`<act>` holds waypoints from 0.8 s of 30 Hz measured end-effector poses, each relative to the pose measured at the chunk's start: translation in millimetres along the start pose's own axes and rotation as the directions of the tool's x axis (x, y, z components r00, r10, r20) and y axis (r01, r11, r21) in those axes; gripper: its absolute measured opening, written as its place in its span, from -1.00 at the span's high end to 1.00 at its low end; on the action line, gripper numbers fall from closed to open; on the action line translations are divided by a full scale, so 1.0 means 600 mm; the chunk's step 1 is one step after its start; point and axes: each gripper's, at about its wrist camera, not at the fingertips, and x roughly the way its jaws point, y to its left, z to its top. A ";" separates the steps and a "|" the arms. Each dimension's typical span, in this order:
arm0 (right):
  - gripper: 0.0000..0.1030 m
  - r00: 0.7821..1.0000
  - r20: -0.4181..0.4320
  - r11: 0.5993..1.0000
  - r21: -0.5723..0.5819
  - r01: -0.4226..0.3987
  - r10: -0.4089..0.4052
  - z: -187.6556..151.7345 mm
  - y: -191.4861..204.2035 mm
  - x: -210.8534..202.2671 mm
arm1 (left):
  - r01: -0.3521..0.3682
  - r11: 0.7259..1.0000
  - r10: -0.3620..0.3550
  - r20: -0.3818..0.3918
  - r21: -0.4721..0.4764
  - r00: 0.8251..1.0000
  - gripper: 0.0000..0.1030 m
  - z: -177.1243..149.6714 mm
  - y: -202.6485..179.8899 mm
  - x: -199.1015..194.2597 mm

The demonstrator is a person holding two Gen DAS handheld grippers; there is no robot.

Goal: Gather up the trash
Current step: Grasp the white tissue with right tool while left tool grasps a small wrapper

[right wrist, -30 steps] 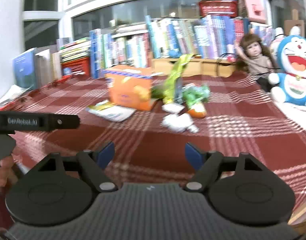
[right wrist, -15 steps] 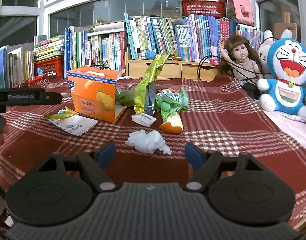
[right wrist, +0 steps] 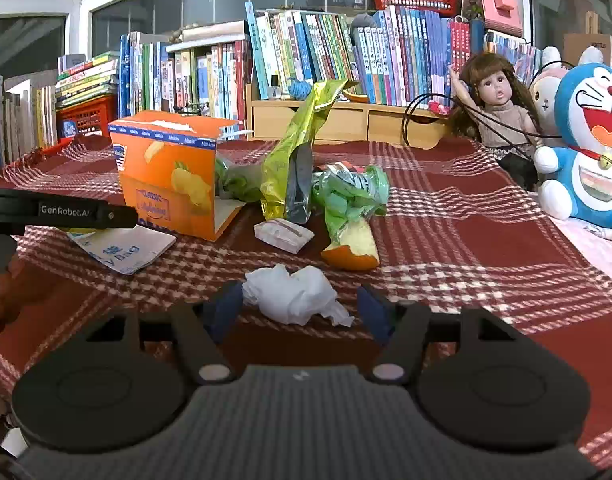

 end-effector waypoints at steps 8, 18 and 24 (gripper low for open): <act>-0.25 0.999 -0.033 1.000 -0.012 -0.006 0.006 0.004 0.004 0.023 | 0.012 0.998 -0.012 0.001 0.054 1.000 0.77 -0.006 -0.011 -0.006; 0.22 1.000 -0.010 0.999 -0.020 -0.025 0.025 0.003 0.014 0.000 | 0.014 0.998 -0.018 0.051 0.067 0.999 0.93 -0.015 -0.020 -0.059; 0.23 0.999 0.014 0.999 -0.014 -0.039 0.039 0.001 0.016 -0.025 | 0.032 0.996 -0.039 0.088 0.078 0.995 0.95 -0.025 -0.025 -0.107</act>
